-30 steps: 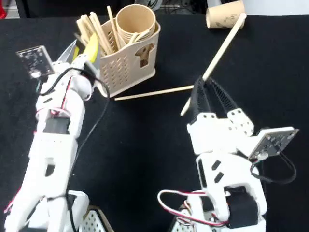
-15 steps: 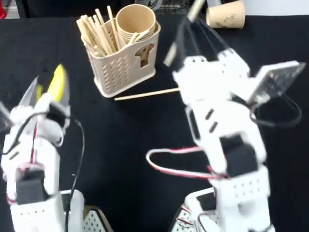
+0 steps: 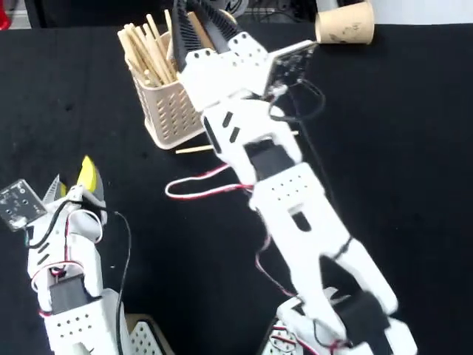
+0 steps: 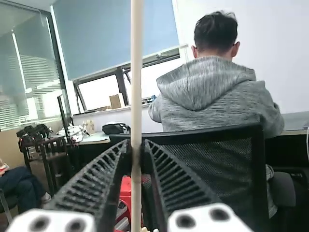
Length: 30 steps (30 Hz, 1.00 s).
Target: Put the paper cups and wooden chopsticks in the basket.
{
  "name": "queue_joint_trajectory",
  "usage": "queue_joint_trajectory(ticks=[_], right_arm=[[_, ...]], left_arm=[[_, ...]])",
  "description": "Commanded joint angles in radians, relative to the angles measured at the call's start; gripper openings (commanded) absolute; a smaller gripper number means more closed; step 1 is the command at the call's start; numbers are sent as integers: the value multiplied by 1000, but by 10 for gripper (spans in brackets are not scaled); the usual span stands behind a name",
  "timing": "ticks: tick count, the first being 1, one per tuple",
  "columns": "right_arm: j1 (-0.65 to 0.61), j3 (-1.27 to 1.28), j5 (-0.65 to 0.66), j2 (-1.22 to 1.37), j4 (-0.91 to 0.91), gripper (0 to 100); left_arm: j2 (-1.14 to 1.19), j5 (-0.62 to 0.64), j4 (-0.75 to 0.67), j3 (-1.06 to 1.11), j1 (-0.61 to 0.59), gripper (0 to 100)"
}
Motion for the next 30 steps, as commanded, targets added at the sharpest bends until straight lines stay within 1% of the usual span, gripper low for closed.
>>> queue_joint_trajectory(ticks=[1, 5, 7, 11, 16, 19, 22, 25, 30], right_arm=[[-20, -54, 3, 61, -75, 11], [-18, -54, 9, 143, -80, 12], [-17, -54, 8, 170, -83, 12], [-6, -61, 8, 219, -196, 12], [12, -59, 8, 266, -199, 17], [8, -59, 3, 286, -196, 74], [-9, -65, 3, 278, -121, 126], [-14, -65, 3, 237, -58, 145], [-14, -70, 3, 119, 181, 206]], left_arm=[[-48, -63, -74, 77, -5, 208], [-89, -95, -72, 111, 39, 195], [-92, -107, -72, 113, 41, 191], [-92, -107, -72, 111, 39, 193], [-92, -107, -72, 111, 39, 194], [-92, -107, -72, 111, 48, 195], [-92, -107, -74, 116, 50, 192], [-92, -107, -74, 116, 47, 194], [-92, -107, -74, 116, 45, 194]])
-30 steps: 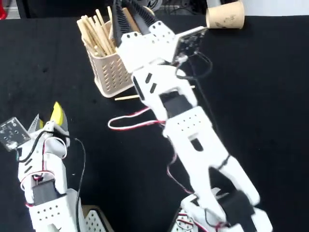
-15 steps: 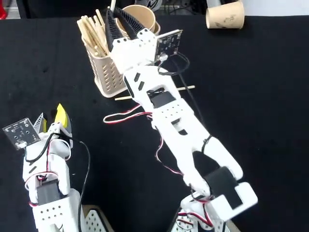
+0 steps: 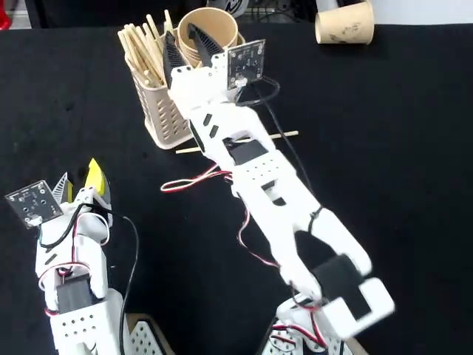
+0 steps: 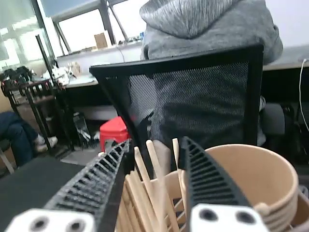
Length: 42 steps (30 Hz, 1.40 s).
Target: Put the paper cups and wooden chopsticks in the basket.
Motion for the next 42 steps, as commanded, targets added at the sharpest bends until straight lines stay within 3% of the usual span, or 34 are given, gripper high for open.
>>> queue_joint_trajectory(ticks=[1, 7, 13, 20, 23, 25, 30, 36, 42], right_arm=[[-2, -77, 6, -137, 199, 218], [58, -223, 41, -381, 853, 234], [63, -308, 465, -558, 1386, 230], [57, -217, 879, -628, 1726, 233], [54, -67, 1128, -619, 1734, 234], [60, 35, 1206, -601, 1663, 234], [118, 153, 1323, -470, 1517, 238], [210, 139, 1407, -200, 1326, 327], [296, 1, 1482, 15, 1298, 328]], left_arm=[[-14, -5, -21, 15, 4, 194], [-14, -5, -21, 13, 1, 192], [-14, -3, -21, 13, 1, 191], [-14, -3, -21, 13, -1, 193], [-14, -3, -21, 13, -1, 193], [-14, -3, -21, 13, -1, 193], [-14, -5, -21, 13, -1, 193], [-14, -5, -21, 13, -1, 195], [-14, -5, -21, 16, -1, 195]])
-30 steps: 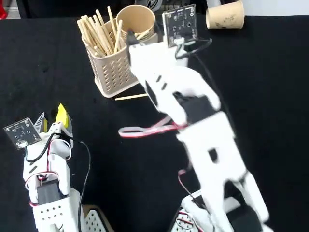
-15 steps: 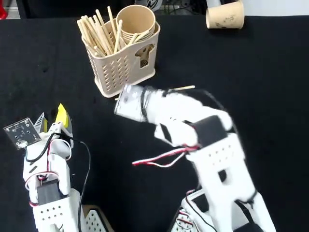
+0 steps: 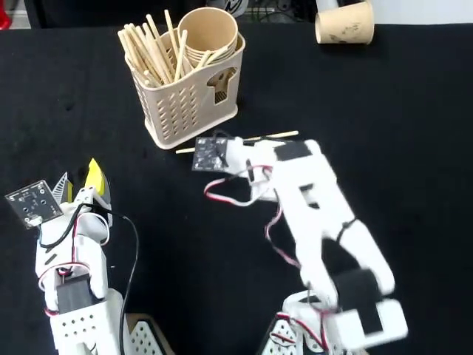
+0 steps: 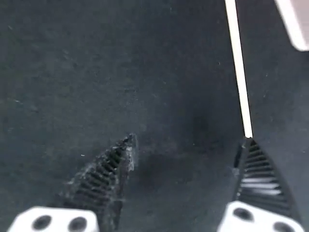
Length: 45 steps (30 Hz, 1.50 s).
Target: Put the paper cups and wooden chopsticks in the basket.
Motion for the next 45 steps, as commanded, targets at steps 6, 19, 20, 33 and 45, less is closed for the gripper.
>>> queue_joint_trajectory(ticks=[6, 19, 20, 33, 45], right_arm=[[115, -219, 95, 203, -18, 328], [115, -403, 133, 389, -25, 328], [115, -409, 140, 407, -25, 328], [132, -526, 153, 573, -18, 167], [133, -559, 135, 572, 143, 14]], left_arm=[[-14, -5, -21, 16, -1, 195], [-14, -5, -21, 18, 5, 193], [-14, -5, -21, 18, 7, 193], [-14, -5, -21, 19, 8, 191], [-14, -5, -21, 19, 8, 191]])
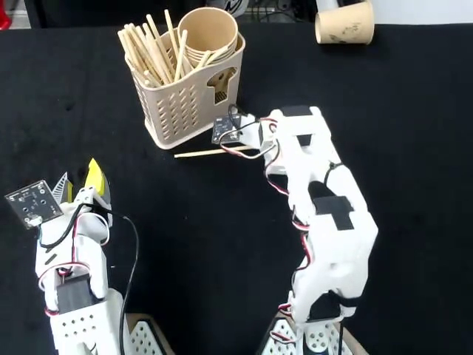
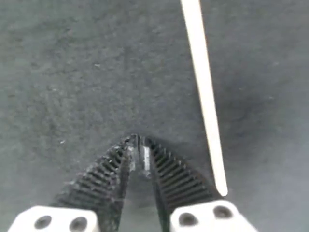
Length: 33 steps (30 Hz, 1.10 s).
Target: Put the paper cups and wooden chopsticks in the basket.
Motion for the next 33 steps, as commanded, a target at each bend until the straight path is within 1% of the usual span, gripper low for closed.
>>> queue_joint_trajectory(ticks=[1, 5, 7, 8, 9, 11, 14, 16, 18, 21, 24, 26, 29, 33], right_arm=[[9, -71, -8, -10, 86, 14], [-3, -170, -12, -5, 164, 17], [-12, -213, -29, 5, 89, 19], [-15, -222, -60, 19, 46, 25], [-23, -228, -89, 28, 15, 44], [-40, -243, -118, 50, 0, 119], [-43, -259, -123, 91, 0, 232], [-38, -283, -120, 130, -3, 249], [-32, -315, -120, 179, -2, 235], [-31, -378, -120, 255, 5, 186], [-31, -426, -118, 314, 18, 95], [-31, -464, -112, 331, 72, 34], [-32, -518, -68, 335, 189, 29], [-32, -582, -64, 335, 330, 12]], left_arm=[[-14, -5, -21, 19, 8, 191], [-14, -5, -21, 19, 5, 191], [-14, -5, -21, 19, 5, 191], [-14, -5, -21, 19, 7, 191], [-14, -5, -21, 19, 8, 191], [-14, -5, -21, 19, 8, 191], [-14, -5, -21, 19, 8, 192], [-14, -5, -21, 19, 8, 192], [-14, -5, -21, 19, 8, 191], [-14, -5, -21, 19, 8, 191], [-14, -5, -21, 19, 8, 191], [-14, -5, -21, 19, 8, 191], [-14, -6, -21, 19, 10, 191], [-14, -6, -21, 19, 8, 191]])
